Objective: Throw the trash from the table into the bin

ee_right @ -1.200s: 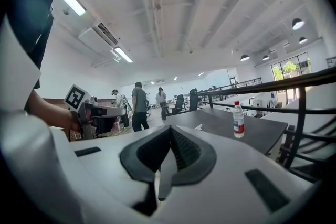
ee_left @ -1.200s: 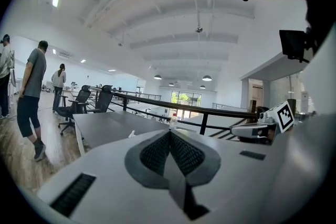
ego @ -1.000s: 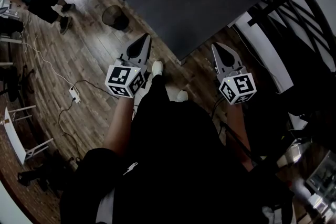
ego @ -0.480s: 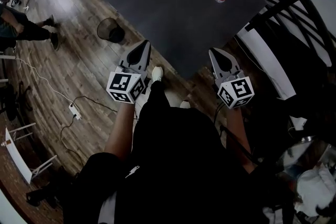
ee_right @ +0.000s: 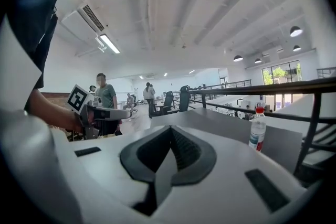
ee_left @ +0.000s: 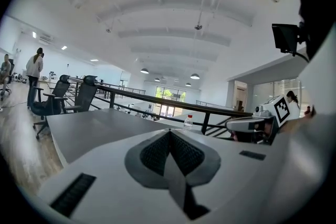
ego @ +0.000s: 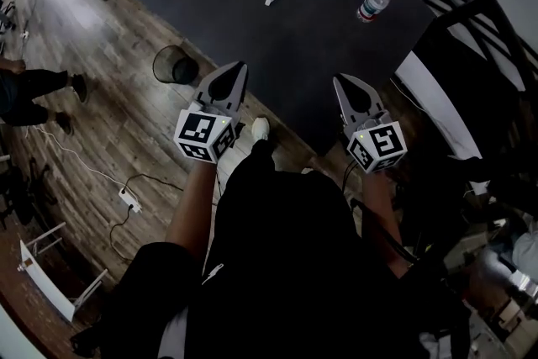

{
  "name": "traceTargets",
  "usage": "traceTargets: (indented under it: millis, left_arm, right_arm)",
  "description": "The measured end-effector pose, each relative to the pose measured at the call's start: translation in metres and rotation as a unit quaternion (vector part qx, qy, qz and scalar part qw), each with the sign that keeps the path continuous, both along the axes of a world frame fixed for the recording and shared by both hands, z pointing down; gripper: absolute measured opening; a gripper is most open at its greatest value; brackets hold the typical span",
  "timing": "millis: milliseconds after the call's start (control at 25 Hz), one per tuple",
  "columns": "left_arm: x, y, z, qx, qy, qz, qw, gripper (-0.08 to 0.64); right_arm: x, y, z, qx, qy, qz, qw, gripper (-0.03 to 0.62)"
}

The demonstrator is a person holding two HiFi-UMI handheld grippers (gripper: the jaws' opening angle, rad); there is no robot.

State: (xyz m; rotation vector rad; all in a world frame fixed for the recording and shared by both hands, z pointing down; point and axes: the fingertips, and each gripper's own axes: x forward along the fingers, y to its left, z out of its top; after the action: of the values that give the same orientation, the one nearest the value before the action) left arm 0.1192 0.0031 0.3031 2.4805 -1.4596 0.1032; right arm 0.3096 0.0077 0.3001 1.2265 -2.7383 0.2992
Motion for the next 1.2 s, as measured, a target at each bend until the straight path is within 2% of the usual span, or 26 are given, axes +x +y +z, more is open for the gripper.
traceTargets:
  millis: [520, 840, 1200]
  left_arm:
    - [-0.039, -0.098, 0.029, -0.023, 0.006, 0.051, 0.9984, 0.007]
    - [-0.025, -0.132, 0.046, -0.033, -0.002, 0.065, 0.9973, 0.008]
    - [-0.003, -0.173, 0.081, -0.051, -0.024, 0.052, 0.9971, 0.008]
  right_arm:
    - [-0.046, -0.086, 0.002, -0.003, 0.026, 0.045, 0.999, 0.006]
    - [-0.053, -0.106, 0.015, -0.015, 0.031, 0.035, 0.999, 0.006]
    - [-0.057, -0.143, 0.044, -0.024, 0.029, 0.000, 0.999, 0.006]
